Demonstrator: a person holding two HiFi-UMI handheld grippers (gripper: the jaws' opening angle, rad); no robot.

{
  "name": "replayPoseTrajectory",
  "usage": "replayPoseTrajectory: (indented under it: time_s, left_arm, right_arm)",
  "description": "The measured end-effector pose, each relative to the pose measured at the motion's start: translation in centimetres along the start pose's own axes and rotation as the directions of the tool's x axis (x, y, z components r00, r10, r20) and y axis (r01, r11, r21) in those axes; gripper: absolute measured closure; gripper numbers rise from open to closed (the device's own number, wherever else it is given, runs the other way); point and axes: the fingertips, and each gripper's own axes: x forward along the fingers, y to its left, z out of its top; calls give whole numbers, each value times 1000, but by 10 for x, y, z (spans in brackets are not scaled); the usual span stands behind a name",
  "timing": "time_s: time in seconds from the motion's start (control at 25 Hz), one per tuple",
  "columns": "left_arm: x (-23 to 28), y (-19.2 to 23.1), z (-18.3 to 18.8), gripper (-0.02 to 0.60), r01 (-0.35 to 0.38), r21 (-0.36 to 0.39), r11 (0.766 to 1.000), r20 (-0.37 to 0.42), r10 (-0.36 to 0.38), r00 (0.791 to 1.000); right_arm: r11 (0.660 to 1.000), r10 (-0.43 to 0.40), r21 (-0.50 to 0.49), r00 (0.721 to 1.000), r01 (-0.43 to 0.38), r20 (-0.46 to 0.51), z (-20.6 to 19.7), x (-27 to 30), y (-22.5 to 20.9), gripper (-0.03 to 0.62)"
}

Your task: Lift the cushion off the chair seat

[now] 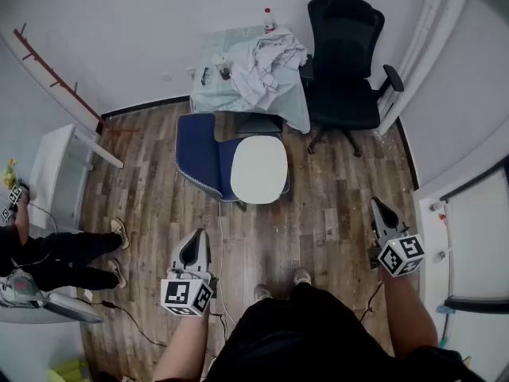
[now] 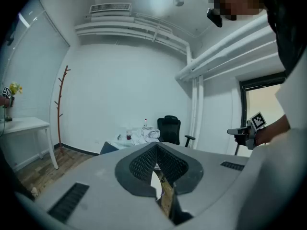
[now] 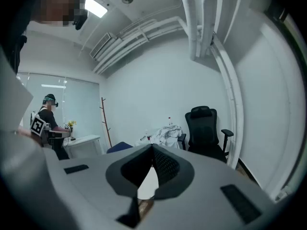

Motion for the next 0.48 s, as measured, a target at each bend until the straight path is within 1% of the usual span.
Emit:
replayPoseTrajectory:
  time_s: [0.12,0.36,0.48]
  left_arm:
    - [2,-5,-1,578,1,16,1000,-5,-1,1000]
    - [9,-14,-7,578,-12,9,1000,-29,13,1000]
    - [13,-21,-8,578,-14,19,1000,-32,15,999]
  right_arm:
    - [1000,7,-3,1000,-7,-10,-4,-2,-2,585]
    - [1000,22,4,1000,-22,-19,-7,-1,-9,585]
    - [999,35,13,999,-35,-20,-7,1,-13,585]
